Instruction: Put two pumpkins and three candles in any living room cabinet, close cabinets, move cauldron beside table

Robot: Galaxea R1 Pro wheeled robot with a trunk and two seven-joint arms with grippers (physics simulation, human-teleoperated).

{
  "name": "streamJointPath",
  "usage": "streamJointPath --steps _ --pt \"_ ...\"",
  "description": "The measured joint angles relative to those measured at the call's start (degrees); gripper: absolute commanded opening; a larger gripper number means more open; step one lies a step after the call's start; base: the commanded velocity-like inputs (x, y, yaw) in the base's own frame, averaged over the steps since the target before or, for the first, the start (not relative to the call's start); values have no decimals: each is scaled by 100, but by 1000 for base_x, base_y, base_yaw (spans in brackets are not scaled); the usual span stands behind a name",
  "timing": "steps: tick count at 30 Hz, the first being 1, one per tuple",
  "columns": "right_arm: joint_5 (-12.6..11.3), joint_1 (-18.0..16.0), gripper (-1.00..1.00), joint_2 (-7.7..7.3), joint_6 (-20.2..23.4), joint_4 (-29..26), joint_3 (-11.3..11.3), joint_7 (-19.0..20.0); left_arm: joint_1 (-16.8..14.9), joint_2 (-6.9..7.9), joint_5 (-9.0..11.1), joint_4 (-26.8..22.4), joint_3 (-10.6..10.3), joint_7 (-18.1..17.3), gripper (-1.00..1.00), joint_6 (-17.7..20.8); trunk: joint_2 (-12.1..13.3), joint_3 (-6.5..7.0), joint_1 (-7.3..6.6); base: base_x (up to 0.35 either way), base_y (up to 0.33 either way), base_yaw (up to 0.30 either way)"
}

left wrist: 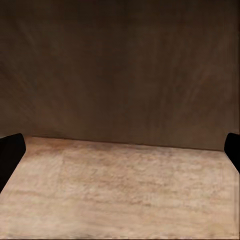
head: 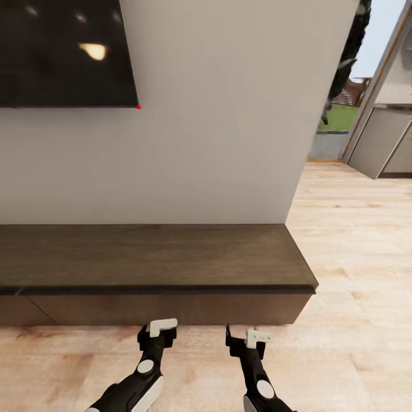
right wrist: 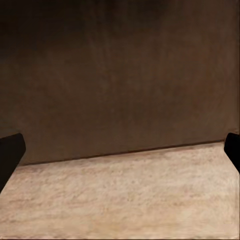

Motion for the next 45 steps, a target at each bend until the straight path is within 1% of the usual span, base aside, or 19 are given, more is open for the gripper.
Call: streamJointPath --steps 2,3,4,7,8,9,10,11,12,14,16,19,27,29,32,36,38,42,45 --pt "-88 -3 100 0 203 -68 -1 28 0 3 9 -52 0 8 100 54 0 0 -1 -128 0 0" --pt "-148 -2 100 0 412 -139 0 48 0 -3 10 -103 4 19 100 132 0 0 -1 -84 0 0" --pt "-226 -2 100 -3 827 -266 -1 69 1 0 13 -266 14 31 100 368 0 0 -1 -54 0 0" --pt "-310 -4 100 -14 1643 -507 -8 79 14 36 102 -796 33 34 100 1186 0 1 -2 -23 0 0" --pt "-338 -4 100 -28 1887 -657 -8 75 17 44 128 -962 46 35 100 1549 0 1 -2 -7 0 0" --pt "-343 -4 100 -37 2308 -1031 -22 65 20 50 142 -1147 61 36 100 2119 0 1 -3 -5 0 0" --pt "-363 2 100 -45 2585 -1375 -77 59 25 53 166 -1224 72 36 100 2468 0 1 -3 -3 0 0" --pt "-422 14 100 -54 2818 -1713 -181 55 28 55 219 -1270 81 32 100 2738 0 1 -3 -2 0 0" --pt "-469 19 100 -59 2922 -1875 -247 52 29 56 257 -1282 82 29 100 2849 0 1 -2 -2 0 0" --pt "-663 54 100 -72 3245 -2290 -487 42 33 51 472 -1299 84 15 100 3106 0 1 -2 0 0 0" --pt "-788 153 100 -79 3405 -2443 -640 33 38 62 738 -1234 97 10 100 3231 79 36 -46 0 0 0" --pt "-837 207 100 -81 3441 -2200 -699 39 40 66 920 -1038 103 21 100 3275 199 90 -111 0 0 0" --pt "-829 225 100 -75 3362 -1436 -714 91 42 127 1048 -741 123 35 100 3290 520 234 -287 0 0 0" --pt "-893 161 100 -27 3426 -1501 -649 103 22 191 1109 -805 59 -30 100 3226 520 234 -287 0 0 0" --pt "-958 64 100 -27 3441 -1598 -551 104 22 272 1197 -901 -39 -127 100 3164 520 234 -287 0 0 0" --pt "-917 175 100 -31 3397 -1601 -522 111 119 285 1102 -839 -16 -256 100 3148 520 233 -287 0 0 0" --pt "-896 239 100 -33 3378 -1537 -520 113 184 273 1069 -774 -13 -320 100 3138 599 269 -330 0 0 0" --pt "-893 271 100 -38 3365 -1408 -522 113 214 266 1050 -646 -10 -449 100 3130 601 269 -331 0 0 0" --pt "-914 273 100 -44 3365 -1311 -527 108 217 258 1047 -549 -9 -546 100 3129 719 323 -396 0 0 0"
